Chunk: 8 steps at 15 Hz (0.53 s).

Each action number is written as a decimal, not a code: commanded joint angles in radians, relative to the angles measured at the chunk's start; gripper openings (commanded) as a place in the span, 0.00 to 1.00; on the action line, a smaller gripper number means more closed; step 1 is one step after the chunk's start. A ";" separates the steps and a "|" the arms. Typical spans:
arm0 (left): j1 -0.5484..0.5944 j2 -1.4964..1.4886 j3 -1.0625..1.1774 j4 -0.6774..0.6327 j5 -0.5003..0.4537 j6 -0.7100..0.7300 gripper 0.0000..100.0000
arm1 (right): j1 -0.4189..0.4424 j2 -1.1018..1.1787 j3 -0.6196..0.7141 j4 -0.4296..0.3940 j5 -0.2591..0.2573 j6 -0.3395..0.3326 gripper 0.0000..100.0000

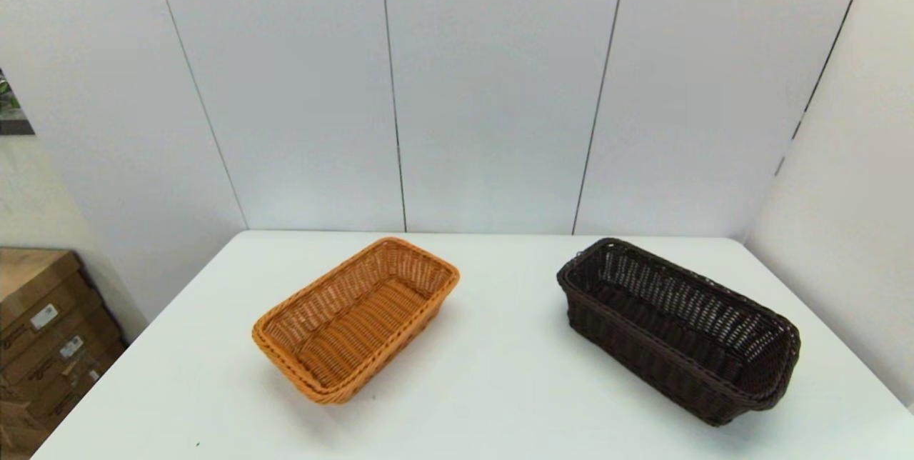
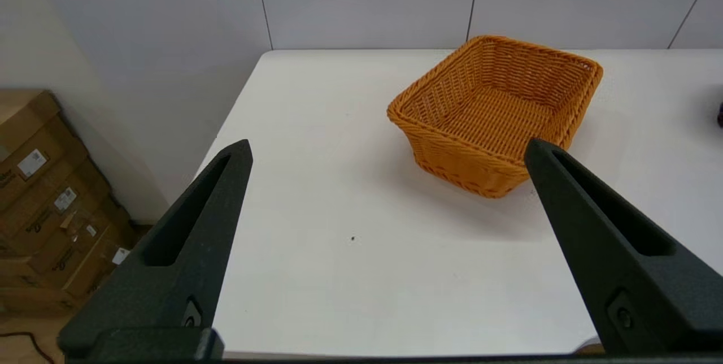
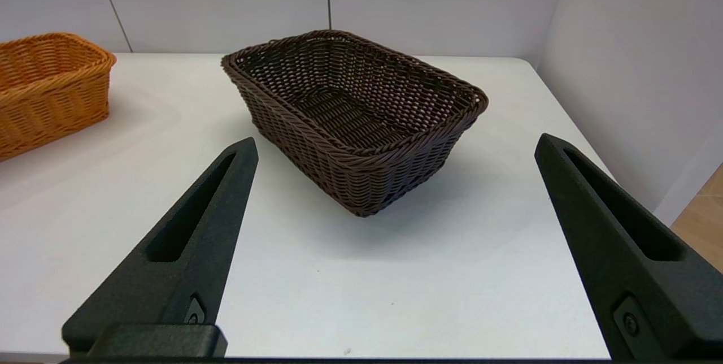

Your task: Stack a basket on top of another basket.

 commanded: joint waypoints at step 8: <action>0.006 0.752 -0.310 0.026 0.039 -0.029 1.00 | 0.000 0.000 -0.001 0.000 0.000 0.000 1.00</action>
